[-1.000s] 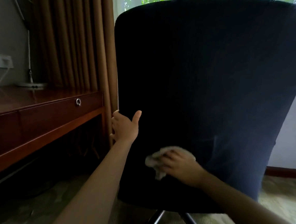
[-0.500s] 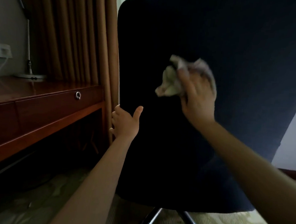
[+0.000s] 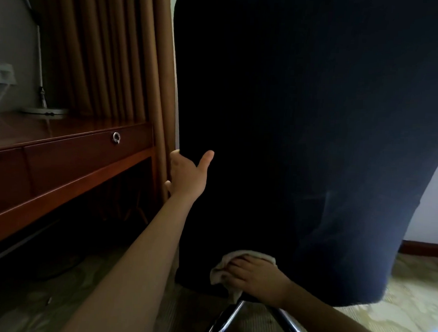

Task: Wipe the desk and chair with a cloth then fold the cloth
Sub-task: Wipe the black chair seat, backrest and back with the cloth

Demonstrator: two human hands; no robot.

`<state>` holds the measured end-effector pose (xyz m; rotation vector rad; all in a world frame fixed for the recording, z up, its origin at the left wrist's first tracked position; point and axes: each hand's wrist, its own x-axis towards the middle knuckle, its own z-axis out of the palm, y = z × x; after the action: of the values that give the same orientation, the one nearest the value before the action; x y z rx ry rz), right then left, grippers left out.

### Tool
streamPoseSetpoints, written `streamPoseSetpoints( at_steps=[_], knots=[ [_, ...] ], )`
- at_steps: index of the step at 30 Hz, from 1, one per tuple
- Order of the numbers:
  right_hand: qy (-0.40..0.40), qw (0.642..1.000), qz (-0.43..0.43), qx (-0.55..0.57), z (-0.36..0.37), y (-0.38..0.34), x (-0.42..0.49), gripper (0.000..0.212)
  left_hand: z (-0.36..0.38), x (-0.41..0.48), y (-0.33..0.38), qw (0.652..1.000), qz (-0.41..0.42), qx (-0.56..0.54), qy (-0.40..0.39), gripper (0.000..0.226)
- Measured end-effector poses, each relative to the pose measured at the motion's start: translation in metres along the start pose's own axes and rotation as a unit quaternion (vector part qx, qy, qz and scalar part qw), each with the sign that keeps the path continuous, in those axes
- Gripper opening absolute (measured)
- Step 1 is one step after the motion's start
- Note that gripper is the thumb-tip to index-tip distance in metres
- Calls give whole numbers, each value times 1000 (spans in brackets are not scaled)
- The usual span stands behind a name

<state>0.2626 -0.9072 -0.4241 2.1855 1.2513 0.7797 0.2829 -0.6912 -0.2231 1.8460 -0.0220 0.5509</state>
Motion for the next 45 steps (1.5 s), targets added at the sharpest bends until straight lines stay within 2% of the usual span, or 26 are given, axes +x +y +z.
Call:
streamPoseSetpoints(
  at_steps=[4, 7, 10, 13, 15, 16, 17, 18, 20, 22, 23, 25, 27, 29, 32, 33, 36, 37, 38, 40, 41, 42, 45],
  knots=[
    [157, 985, 66, -23, -55, 50, 21, 39, 5, -3, -1, 999, 10, 12, 28, 68],
    [269, 949, 148, -68, -118, 107, 38, 41, 7, -3, 0, 999, 6, 16, 47, 67],
    [338, 911, 219, -89, -178, 166, 46, 39, 6, -1, -2, 999, 9, 13, 39, 68],
    [423, 834, 322, -146, -222, 211, 35, 36, 3, -1, -3, 1000, 20, -2, 18, 68],
    [463, 771, 427, -100, -228, 218, 20, 39, 3, -4, -2, 999, 27, -3, 28, 68],
    [472, 751, 454, -85, -221, 214, 17, 41, 3, -6, 0, 999, 31, 0, 35, 68],
    [470, 752, 455, -83, -210, 205, 16, 44, 3, -8, 1, 999, 34, 3, 39, 68],
    [462, 773, 426, -86, -190, 193, 15, 43, 3, -10, 1, 999, 37, 5, 38, 67],
    [408, 855, 312, -69, -147, 160, 14, 31, 6, -14, 4, 999, 36, 6, 40, 67],
    [281, 943, 153, -92, -116, 124, 9, 29, 10, -19, 7, 997, 30, 23, 71, 69],
    [222, 964, 80, -123, -108, 112, 6, 30, 12, -22, 9, 995, 30, 35, 86, 70],
    [177, 968, -4, -177, -107, 111, 0, 28, 16, -26, 9, 993, 36, 46, 101, 71],
    [239, 952, 41, -187, -123, 131, -3, 28, 17, -26, 8, 992, 43, 52, 105, 73],
    [338, 909, 219, -109, -141, 161, -17, 26, 16, -23, 6, 993, 48, 49, 97, 73],
    [409, 794, 444, -71, -165, 195, -46, 43, 16, -22, 6, 995, 47, 42, 75, 74],
    [427, 739, 518, -50, -169, 205, -55, 50, 17, -22, 5, 995, 48, 41, 73, 75],
    [500, 488, 710, 82, -178, 218, -63, 58, 19, -24, 6, 994, 52, 44, 83, 75],
    [493, 444, 741, 103, -178, 220, -62, 58, 20, -26, 6, 994, 52, 44, 87, 74],
    [483, 421, 757, 125, -179, 217, -58, 57, 22, -27, 7, 994, 51, 43, 91, 73],
    [478, 441, 748, 132, -182, 199, -34, 56, 25, -30, 8, 993, 50, 44, 101, 71],
    [479, 481, 725, 118, -184, 184, -14, 57, 27, -31, 9, 992, 49, 45, 105, 71],
    [485, 529, 689, 103, -180, 169, 4, 58, 28, -32, 10, 992, 48, 47, 107, 71],
    [417, 749, 513, 26, -164, 135, 52, 56, 29, -32, 14, 993, 27, 52, 99, 74]
  ],
)
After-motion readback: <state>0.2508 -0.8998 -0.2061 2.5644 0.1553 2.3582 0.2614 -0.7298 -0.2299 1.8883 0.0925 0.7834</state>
